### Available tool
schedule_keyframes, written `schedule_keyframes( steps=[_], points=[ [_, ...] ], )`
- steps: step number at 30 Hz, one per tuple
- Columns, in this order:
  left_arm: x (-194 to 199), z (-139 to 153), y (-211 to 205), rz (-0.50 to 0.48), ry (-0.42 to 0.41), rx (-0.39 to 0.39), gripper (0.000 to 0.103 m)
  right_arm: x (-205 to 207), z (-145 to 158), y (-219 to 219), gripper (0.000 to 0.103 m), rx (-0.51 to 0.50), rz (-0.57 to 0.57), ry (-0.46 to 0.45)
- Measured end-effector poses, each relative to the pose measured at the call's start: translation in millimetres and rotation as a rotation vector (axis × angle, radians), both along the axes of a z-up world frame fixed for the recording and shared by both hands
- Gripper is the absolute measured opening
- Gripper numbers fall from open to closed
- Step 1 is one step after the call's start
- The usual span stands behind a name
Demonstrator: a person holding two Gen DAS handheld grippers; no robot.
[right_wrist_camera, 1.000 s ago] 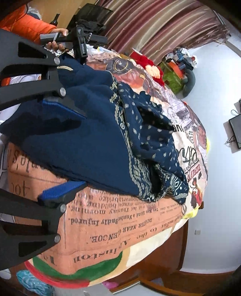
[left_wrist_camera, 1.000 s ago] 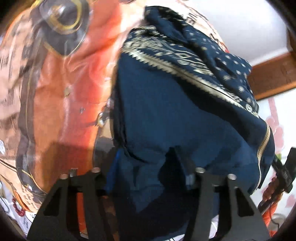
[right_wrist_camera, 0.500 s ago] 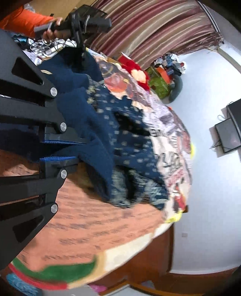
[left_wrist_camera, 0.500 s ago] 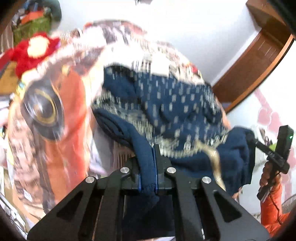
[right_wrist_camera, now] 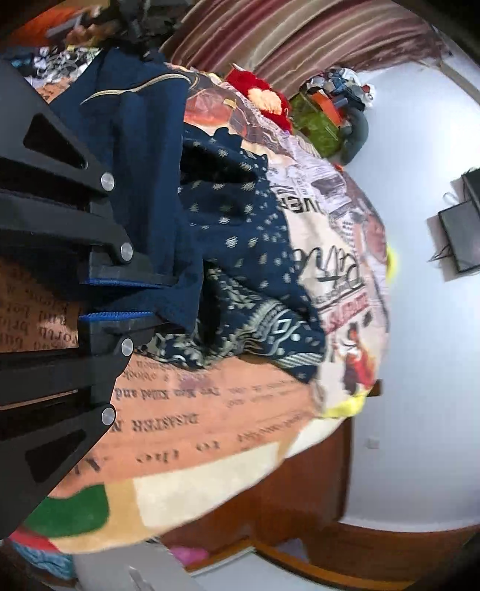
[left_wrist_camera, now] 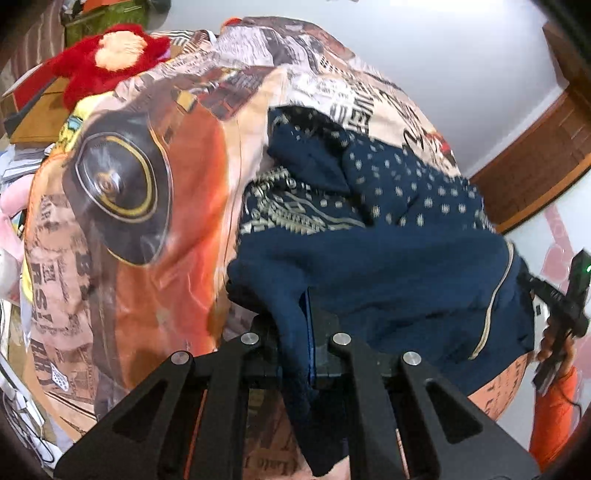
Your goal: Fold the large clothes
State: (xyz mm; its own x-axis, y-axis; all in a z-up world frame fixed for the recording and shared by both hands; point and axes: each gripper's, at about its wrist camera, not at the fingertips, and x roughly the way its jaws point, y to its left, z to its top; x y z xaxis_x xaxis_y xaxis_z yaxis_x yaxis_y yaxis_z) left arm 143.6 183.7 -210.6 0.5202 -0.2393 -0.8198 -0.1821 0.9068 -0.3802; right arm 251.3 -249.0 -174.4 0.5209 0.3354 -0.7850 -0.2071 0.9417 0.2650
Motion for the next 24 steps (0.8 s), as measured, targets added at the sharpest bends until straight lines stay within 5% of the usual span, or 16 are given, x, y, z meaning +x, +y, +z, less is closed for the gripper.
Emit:
schedule_keyframes(
  steps=[8,19,24],
  points=[
    [-4.4,8.6,-16.0,-0.053,-0.024,0.040,0.009,-38.1,28.9,-7.7,0.018,-0.008,0.060,0.047],
    [-11.4,13.6,-30.3,-0.088,-0.030,0.044,0.008,-80.3,6.6,-0.9,0.019,0.091,0.073,0.128],
    [-13.5,15.2,-34.1,-0.093,-0.032,0.033,0.008,-83.4,6.5,6.9,0.050,0.134,0.092,0.108]
  ],
)
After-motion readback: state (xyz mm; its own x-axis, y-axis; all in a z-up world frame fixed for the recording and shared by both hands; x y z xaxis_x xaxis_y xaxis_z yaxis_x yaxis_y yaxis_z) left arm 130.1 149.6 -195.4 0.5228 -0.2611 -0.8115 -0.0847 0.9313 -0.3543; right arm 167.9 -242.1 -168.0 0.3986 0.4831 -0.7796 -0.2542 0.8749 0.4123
